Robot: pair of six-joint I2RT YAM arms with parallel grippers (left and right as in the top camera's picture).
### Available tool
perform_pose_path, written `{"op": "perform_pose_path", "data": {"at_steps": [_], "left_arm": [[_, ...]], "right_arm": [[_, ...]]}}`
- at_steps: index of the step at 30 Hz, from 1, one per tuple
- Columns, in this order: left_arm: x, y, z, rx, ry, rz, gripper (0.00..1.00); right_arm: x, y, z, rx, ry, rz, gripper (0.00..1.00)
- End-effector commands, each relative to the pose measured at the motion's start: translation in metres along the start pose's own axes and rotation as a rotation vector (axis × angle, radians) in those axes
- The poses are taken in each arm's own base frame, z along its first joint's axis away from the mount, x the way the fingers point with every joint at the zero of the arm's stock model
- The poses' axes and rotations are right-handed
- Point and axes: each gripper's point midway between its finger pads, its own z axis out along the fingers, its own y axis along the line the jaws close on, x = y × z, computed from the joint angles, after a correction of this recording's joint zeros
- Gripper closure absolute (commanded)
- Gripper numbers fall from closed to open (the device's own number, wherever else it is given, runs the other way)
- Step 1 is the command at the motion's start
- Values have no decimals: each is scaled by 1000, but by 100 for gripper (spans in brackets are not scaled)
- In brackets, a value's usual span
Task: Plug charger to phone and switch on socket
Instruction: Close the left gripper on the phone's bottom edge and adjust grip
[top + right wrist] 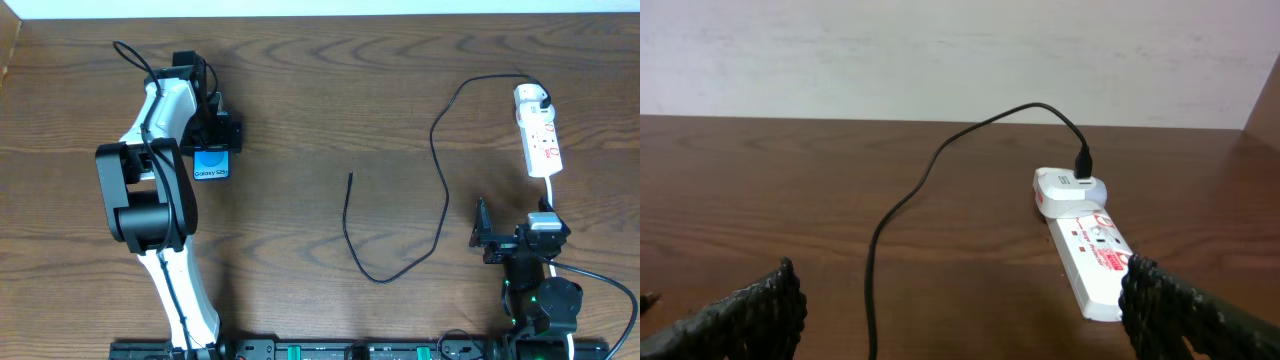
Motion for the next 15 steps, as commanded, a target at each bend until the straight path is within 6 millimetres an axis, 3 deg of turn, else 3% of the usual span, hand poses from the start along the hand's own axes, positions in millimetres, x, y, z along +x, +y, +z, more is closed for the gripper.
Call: {"op": "perform_pose_path", "data": {"at_steps": [1, 15], "left_arm": [[4, 4, 8, -24, 32, 16, 2], [13, 2, 32, -21, 104, 21, 2]], "right_arm": [[1, 0, 0, 0, 5, 13, 1], [1, 0, 0, 0, 5, 13, 1]]}}
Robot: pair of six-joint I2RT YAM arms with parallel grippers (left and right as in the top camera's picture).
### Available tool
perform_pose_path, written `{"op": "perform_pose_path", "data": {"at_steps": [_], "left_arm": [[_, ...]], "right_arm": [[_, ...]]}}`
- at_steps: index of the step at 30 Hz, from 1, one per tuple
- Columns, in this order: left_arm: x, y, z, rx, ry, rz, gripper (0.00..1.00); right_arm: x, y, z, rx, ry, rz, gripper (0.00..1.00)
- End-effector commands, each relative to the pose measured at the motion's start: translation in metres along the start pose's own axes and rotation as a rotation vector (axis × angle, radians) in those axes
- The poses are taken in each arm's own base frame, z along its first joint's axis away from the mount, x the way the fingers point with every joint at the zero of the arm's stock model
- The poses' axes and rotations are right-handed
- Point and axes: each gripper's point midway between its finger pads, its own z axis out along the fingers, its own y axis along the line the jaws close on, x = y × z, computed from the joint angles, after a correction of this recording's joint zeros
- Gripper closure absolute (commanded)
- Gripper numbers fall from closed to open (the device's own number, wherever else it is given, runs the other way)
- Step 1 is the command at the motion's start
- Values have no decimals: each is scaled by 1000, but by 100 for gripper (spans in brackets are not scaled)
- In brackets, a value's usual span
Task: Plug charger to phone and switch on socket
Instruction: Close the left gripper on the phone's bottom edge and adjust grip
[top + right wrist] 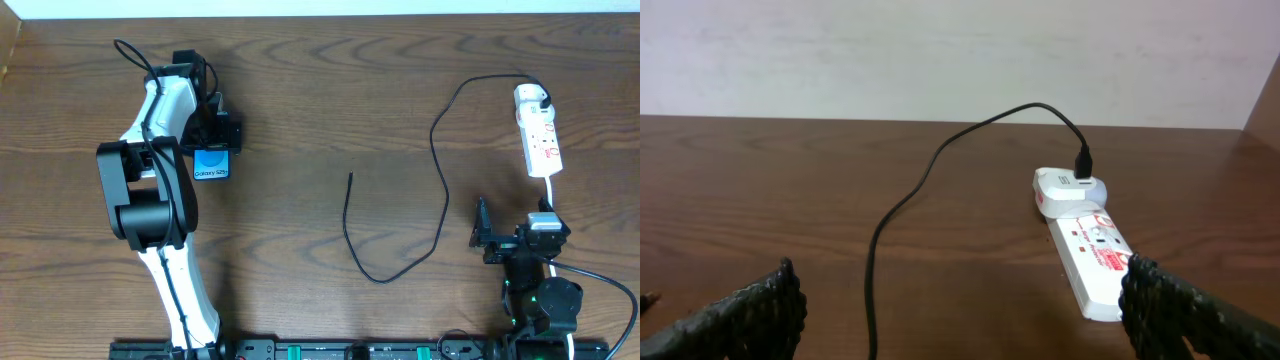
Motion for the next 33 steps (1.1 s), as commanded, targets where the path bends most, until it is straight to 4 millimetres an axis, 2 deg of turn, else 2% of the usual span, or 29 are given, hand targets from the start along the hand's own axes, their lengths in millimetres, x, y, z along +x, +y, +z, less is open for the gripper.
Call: {"op": "perform_pose_path", "data": {"at_steps": [1, 20, 33], "left_arm": [[12, 3, 30, -28, 81, 16, 2], [-4, 3, 30, -30, 19, 22, 2], [-1, 3, 30, -29, 30, 22, 2]], "right_arm": [[1, 0, 0, 0, 5, 13, 1], [1, 0, 0, 0, 5, 13, 1], [1, 0, 0, 0, 5, 13, 1]]}}
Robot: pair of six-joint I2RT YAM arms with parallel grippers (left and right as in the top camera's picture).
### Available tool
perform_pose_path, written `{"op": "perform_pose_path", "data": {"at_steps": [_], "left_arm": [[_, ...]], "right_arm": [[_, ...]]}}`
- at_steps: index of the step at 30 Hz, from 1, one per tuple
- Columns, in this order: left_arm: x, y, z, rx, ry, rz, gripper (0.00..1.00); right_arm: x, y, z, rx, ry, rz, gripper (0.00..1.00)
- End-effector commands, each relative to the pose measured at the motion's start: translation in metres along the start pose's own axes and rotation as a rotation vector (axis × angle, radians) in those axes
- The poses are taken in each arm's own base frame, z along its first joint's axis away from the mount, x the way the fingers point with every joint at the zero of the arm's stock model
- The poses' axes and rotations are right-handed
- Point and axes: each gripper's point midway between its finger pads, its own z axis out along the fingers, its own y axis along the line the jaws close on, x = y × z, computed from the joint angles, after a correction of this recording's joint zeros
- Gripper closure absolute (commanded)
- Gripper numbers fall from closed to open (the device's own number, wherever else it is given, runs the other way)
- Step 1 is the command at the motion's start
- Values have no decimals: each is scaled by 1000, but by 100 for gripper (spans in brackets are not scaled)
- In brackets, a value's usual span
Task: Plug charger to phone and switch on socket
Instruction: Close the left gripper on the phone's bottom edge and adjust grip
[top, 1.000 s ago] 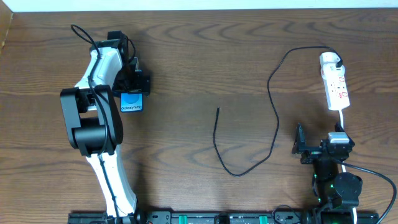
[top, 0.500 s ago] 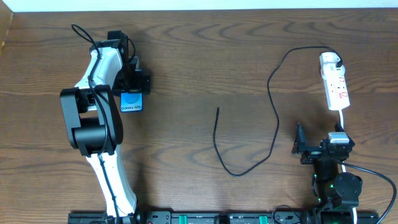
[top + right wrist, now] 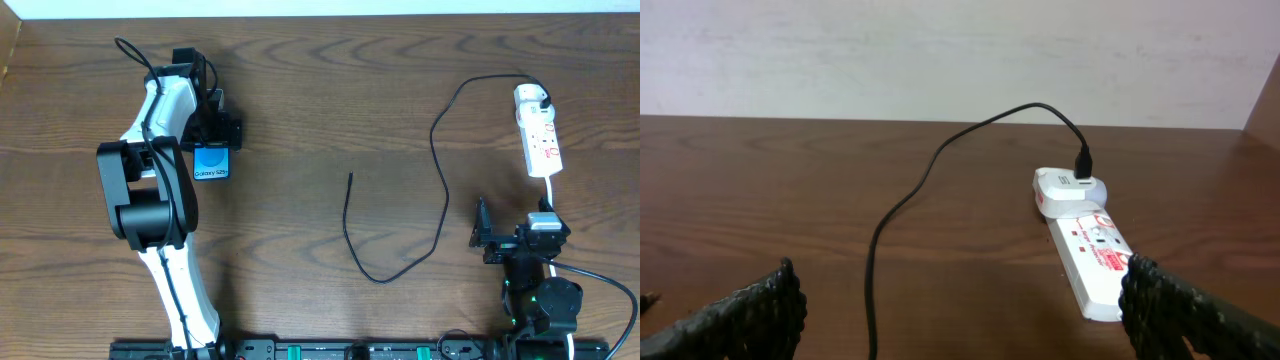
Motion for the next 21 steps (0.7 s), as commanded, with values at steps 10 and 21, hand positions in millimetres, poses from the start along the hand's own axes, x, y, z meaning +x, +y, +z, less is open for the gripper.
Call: {"op": "perform_pose_path", "data": {"at_steps": [10, 21], "left_arm": [[13, 4, 30, -32, 80, -2, 2], [13, 4, 30, -31, 81, -2, 5]], "right_arm": [[1, 0, 0, 0, 5, 13, 1], [1, 0, 0, 0, 5, 13, 1]]}}
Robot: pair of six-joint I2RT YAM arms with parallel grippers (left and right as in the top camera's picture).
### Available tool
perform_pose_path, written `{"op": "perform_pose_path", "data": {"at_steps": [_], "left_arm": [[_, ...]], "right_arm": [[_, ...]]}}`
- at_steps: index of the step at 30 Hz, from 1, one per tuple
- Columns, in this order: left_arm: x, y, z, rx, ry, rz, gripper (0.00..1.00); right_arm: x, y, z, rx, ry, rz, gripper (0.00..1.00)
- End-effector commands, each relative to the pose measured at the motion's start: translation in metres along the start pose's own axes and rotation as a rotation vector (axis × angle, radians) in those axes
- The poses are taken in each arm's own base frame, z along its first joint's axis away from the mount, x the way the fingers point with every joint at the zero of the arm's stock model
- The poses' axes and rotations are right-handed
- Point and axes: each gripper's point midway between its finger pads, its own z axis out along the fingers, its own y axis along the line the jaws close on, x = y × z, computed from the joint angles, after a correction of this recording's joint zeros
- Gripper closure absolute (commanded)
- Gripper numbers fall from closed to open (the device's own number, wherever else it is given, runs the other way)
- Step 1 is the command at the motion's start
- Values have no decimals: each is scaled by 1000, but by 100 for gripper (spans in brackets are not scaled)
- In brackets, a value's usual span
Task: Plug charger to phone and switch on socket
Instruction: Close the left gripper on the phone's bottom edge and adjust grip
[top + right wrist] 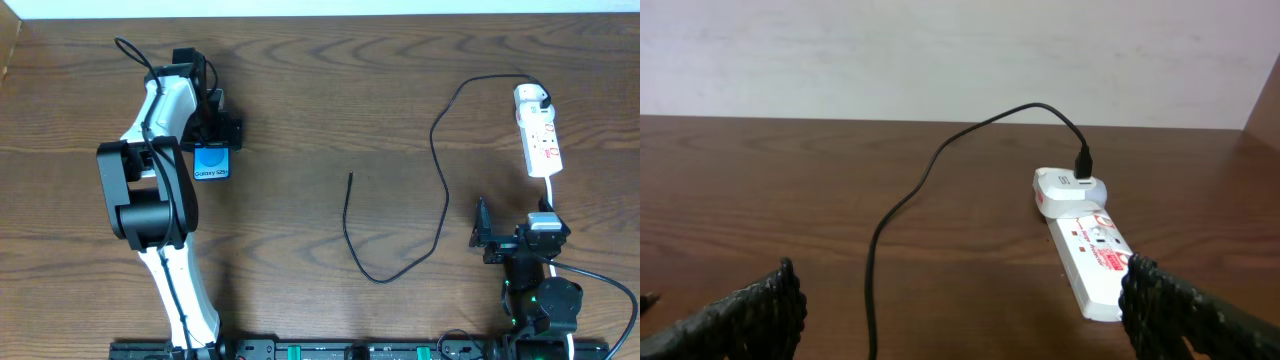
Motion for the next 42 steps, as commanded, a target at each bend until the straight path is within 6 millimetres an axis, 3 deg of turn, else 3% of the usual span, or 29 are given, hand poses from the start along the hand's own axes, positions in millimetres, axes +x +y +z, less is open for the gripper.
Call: {"op": "perform_pose_path", "data": {"at_steps": [1, 42], "left_arm": [[13, 4, 30, -32, 80, -2, 5], [14, 4, 30, -32, 85, -2, 26]], "right_arm": [[1, 0, 0, 0, 5, 13, 1], [1, 0, 0, 0, 5, 13, 1]]}}
